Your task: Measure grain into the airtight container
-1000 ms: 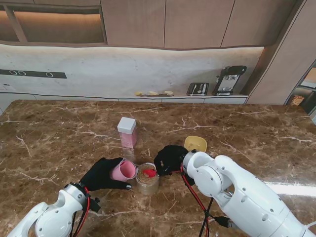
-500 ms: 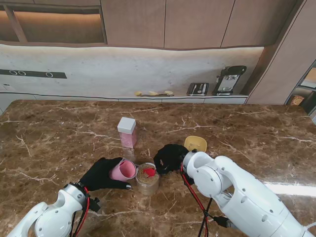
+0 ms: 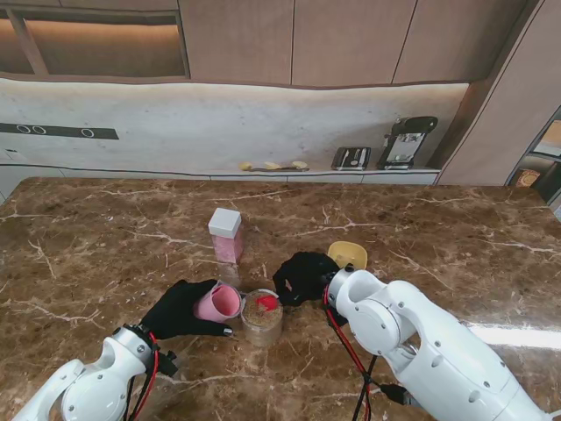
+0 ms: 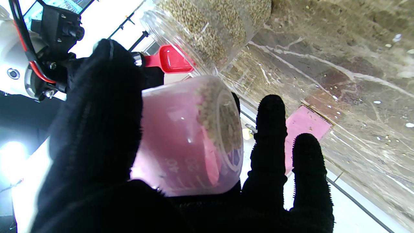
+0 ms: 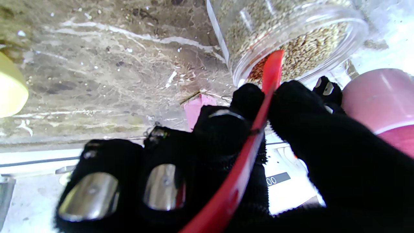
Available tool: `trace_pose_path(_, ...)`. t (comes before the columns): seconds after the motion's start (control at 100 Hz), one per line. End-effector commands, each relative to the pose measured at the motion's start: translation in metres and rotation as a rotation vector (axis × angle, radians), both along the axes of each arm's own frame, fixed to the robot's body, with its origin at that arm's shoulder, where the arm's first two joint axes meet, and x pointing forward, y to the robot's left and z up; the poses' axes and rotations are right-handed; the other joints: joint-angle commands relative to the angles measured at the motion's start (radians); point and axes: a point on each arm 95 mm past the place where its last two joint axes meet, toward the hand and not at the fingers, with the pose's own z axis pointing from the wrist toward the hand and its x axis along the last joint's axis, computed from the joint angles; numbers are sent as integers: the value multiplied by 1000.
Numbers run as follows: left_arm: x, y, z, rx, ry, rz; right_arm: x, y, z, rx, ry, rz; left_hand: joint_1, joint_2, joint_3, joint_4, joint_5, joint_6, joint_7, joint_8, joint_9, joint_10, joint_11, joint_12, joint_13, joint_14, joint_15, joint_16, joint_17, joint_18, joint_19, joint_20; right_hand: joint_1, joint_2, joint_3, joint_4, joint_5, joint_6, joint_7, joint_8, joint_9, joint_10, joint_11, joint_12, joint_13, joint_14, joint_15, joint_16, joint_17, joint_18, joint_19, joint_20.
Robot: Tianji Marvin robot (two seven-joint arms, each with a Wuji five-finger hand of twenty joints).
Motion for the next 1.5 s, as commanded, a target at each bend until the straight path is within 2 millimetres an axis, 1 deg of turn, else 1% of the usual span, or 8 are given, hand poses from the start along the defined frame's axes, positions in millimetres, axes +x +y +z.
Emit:
trace_pose_path(0.0,-3,-1,-3,0,6,-2,-4,2,0,7,1,8,231,250,318,-25,220,-206,186,1,119,-56,57,20,0,-25,9,7,-18,18,-1,-2,-4,-25,69,-8,33,-15,31,-9,63,-26,51,23,34,-23,77,48,49,-23,175,38)
trace_pose_path(0.26,-3,-1,-2,0,7,-2,-11,6,8,-15,-72,37,231,251,318,-24,221,-208,185,1,120,-55,58,19,0,-24,9,7,-19,19,-5,-3,12,-47,89,-14,53,5,50,-44,64,-14,61,16,33,-8,81,57,50,-17,185,72)
trace_pose_path(0.58,-4,1,-1,1,-1,3,-23,13,15,-66,-171,84,230,252,319,-25,221,-210,185,2,120,-58,59,19,3,-28,8,7,-19,19,-5,-3,4,-49,102,-17,64,8,67,-44,64,-18,70,13,33,-9,85,62,52,-20,194,90)
trace_pose_path(1.02,-5,2,-2,-2,-1,5,-27,21,7,-156,-332,81,230,250,319,-25,221,-206,185,1,119,-55,58,18,0,-27,6,6,-19,18,-6,-3,8,-54,107,-18,75,4,69,-53,64,-20,79,9,33,-11,92,68,54,-28,201,109)
trace_pose_path(1.35,-5,2,-2,-1,3,6,-24,23,0,-217,-364,86,230,249,321,-25,222,-205,184,0,121,-53,60,19,0,-25,7,6,-21,20,-10,-4,12,-58,108,-18,78,2,71,-61,64,-18,83,5,33,-9,94,70,55,-30,202,115)
trace_pose_path(1.49,-5,2,-2,-1,4,5,-23,23,-3,-232,-349,85,228,250,322,-25,221,-205,183,0,120,-55,60,18,1,-25,7,7,-21,20,-9,-4,14,-59,109,-18,78,3,72,-64,64,-18,85,4,33,-9,94,71,55,-31,202,118)
